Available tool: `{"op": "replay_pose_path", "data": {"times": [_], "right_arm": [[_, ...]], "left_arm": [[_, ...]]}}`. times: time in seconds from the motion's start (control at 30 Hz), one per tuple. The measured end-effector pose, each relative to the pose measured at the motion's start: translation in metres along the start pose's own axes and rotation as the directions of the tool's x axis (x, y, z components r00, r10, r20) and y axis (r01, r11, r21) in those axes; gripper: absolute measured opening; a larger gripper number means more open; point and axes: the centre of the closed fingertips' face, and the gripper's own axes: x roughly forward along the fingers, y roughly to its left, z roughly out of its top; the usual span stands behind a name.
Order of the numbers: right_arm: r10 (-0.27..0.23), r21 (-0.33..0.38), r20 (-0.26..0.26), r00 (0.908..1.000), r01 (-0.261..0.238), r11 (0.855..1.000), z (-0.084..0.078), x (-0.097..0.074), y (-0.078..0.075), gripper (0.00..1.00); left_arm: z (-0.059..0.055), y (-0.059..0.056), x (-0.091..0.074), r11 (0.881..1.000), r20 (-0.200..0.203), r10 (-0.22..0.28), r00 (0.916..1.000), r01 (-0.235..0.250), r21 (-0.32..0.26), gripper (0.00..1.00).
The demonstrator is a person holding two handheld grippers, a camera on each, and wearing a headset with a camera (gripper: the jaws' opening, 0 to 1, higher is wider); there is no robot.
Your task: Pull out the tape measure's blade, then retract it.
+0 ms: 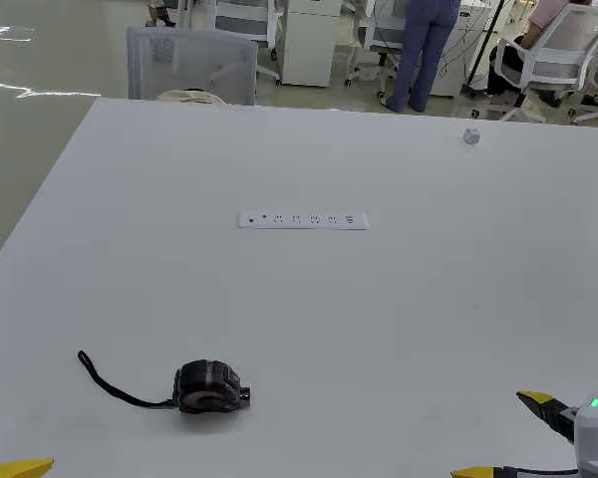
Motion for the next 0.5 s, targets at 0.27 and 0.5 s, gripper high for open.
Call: {"op": "replay_pose_path", "data": {"times": [0.27,0.5], "right_arm": [[-0.006,0.000,0.003,1.0000,0.006,1.000,0.0003,-0.0016,-0.0020,1.00],[-0.009,0.001,0.009,0.9999,0.009,1.000,0.0032,-0.0027,-0.0023,1.00]], "left_arm": [[-0.0029,-0.0014,0.0003,1.000,-0.006,-0.007,1.0000,0.007,0.001,1.00],[-0.0040,0.0008,-0.0001,1.000,-0.010,-0.007,0.9999,0.007,0.001,1.00]]}}
